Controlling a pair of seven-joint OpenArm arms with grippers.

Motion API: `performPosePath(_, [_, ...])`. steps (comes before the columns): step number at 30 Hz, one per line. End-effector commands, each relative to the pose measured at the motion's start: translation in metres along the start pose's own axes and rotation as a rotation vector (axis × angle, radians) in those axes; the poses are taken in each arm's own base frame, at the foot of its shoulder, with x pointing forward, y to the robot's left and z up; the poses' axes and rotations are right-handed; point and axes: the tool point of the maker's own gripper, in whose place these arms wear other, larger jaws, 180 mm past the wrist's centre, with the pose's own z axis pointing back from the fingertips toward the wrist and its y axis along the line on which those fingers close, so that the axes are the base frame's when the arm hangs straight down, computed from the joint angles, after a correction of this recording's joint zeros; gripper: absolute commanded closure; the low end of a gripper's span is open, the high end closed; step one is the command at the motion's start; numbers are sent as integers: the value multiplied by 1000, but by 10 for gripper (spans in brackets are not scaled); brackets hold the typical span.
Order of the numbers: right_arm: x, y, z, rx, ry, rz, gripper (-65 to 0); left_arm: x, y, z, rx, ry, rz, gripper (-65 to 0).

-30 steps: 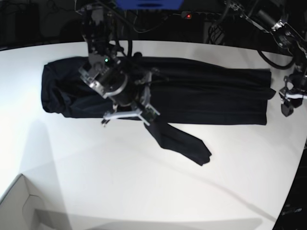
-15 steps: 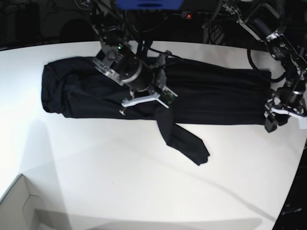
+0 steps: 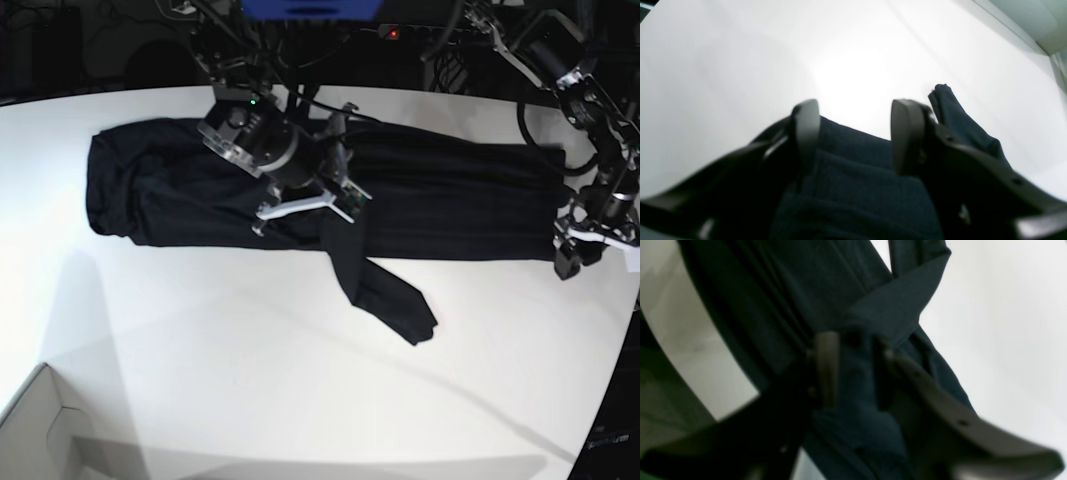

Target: Layout the t-shirt on the table in an organized manner, then fold the t-shirt properly

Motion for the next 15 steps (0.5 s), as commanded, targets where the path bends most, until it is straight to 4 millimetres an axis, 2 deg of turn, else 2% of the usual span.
performPosePath(1, [18,2,3,0,-59,3,-260,21,-4,1,-16,-62,-18,-333])
performPosePath(4, [21,4,8,-2,-76,3,-317,29,-9,-3,-27,-79,-17,-333])
performPosePath(7, [27,-8,18,-45,-95,6,-309,33,-15,-9,-44,-87,-7,-333])
performPosePath(9, [20,-23,23,-88,-85,-19,-305,31,-29,-21,-84,-68,-7,-333])
performPosePath(12, [0,-49,29,-156,-46,-71,-305,21,-53,-42,-151,-18,-8,-333])
performPosePath(15, [-15,-64,34,-201,-16,-106,-305,8,-74,-66,-162,43,63,-333])
